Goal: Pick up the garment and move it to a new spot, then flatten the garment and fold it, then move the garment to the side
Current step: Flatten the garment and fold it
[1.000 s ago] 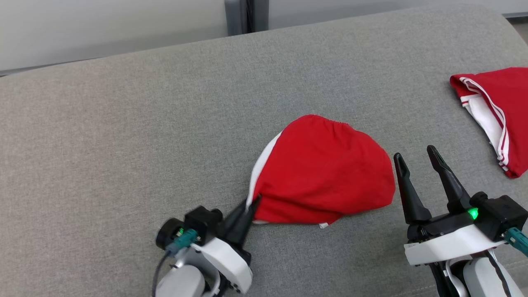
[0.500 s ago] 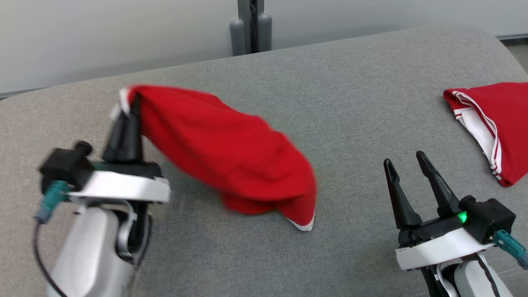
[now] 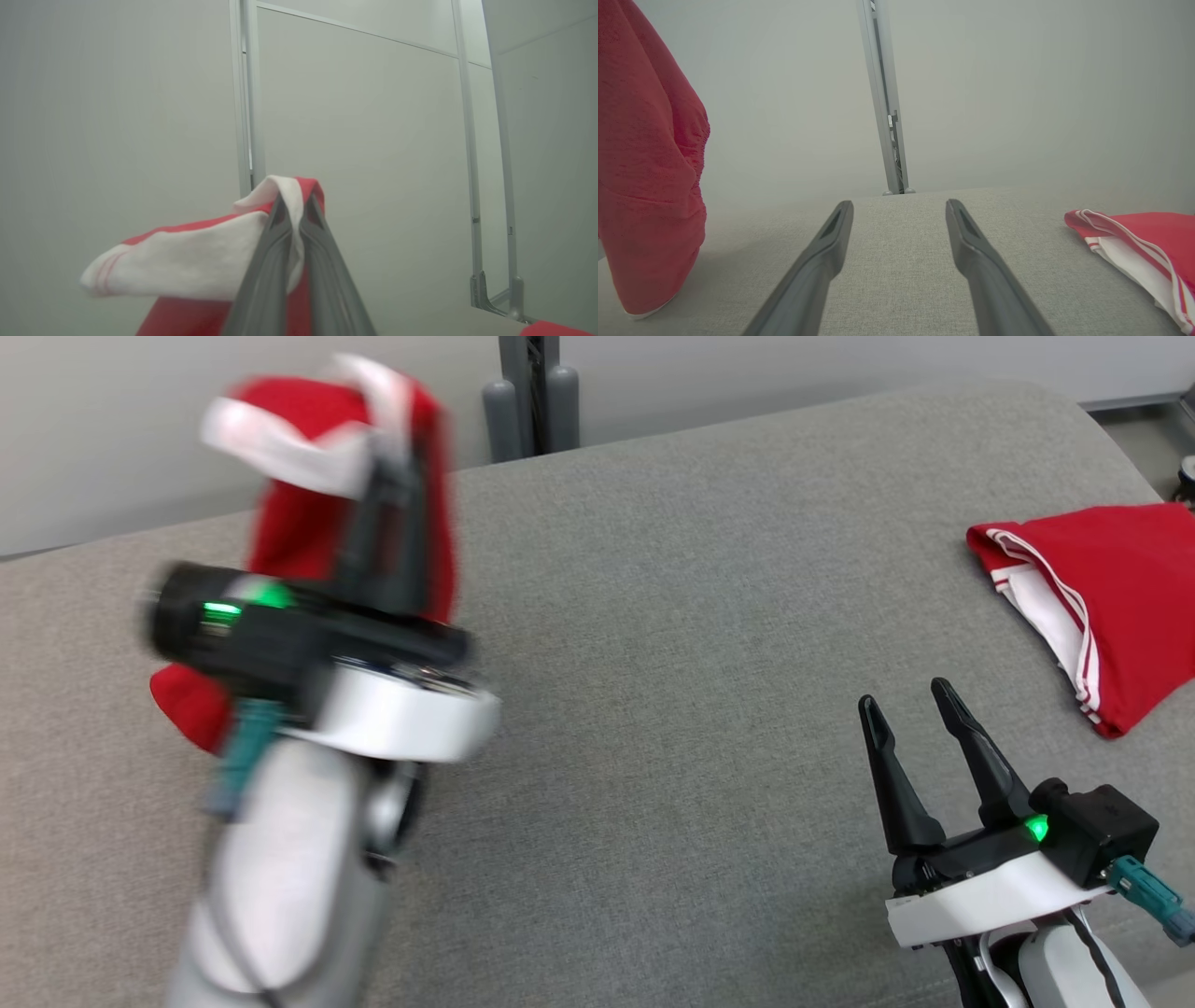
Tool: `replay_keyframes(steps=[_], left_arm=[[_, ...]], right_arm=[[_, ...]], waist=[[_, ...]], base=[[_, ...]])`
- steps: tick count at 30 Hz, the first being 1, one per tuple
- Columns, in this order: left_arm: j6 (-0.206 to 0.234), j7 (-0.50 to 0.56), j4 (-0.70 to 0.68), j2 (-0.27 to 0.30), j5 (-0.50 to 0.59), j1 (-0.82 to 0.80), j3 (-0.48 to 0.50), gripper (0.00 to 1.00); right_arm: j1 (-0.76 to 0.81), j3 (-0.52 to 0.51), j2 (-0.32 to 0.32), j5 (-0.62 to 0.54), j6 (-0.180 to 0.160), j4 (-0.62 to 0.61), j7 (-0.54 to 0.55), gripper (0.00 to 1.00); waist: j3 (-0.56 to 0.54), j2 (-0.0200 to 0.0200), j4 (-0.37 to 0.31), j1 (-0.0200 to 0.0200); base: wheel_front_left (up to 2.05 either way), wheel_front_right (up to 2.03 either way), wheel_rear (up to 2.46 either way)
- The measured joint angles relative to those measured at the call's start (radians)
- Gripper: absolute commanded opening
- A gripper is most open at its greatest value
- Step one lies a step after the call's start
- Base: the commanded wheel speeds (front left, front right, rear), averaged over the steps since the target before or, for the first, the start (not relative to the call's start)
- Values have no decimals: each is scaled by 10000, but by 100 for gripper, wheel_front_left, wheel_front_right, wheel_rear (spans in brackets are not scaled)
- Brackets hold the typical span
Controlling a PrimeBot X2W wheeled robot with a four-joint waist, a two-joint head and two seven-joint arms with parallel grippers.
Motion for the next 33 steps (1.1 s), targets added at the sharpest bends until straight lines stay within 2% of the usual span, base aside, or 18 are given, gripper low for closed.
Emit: replay_keyframes(steps=[5, 8, 12, 17, 18, 19, 20, 26, 29, 33], left_arm=[[8, 412, 1490, -247, 706, 6, -2065, 0], [205, 318, 2395, -270, 759, 97, -3093, 0], [635, 194, 2968, -293, 128, 224, -4512, 0], [646, 199, 3559, -291, -483, 348, -5962, 0], [426, 341, 3718, -282, -600, 370, -6280, 17], [174, 431, 3812, -278, -782, 455, -6573, 48], [-19, 487, 3850, -290, -1058, 592, -6790, 100], [-142, 700, 4054, -295, -1643, 665, -7430, 100], [73, 533, 4031, -290, -1852, 542, -7334, 100], [571, 236, 3875, -255, -2077, 501, -6659, 100]], right_arm=[[-116, -33, 31, 75, 0, 0, 0, 100], [-226, -44, 82, 81, 0, 2, 0, 100], [-247, -98, 117, 105, 0, 23, 0, 100], [-242, -238, 127, 105, 0, 69, 0, 100], [-241, -255, 127, 104, 0, 82, 0, 100], [-240, -263, 127, 104, 0, 94, -2, 100], [-237, -265, 128, 98, 0, 109, 0, 100], [-221, -286, 92, 65, 0, 138, -2, 100], [-195, -290, 59, 46, 0, 178, -2, 100], [-181, -290, 36, 17, 0, 188, -2, 100]], waist=[[239, 0, -240, -1], [353, 0, -401, -1], [475, 0, -539, -1], [502, 0, -442, 0], [495, 0, -398, -1], [485, 0, -350, -1], [472, 0, -296, -1], [363, 0, 91, -1], [287, 0, 327, 0], [151, 0, 630, 0]], base=[[0, 0, 0], [0, 0, 0], [0, 0, 0], [0, 0, 0], [0, 0, 0], [0, 0, 0], [0, 0, 0], [0, 0, 0], [0, 0, 0], [0, 0, 0]])
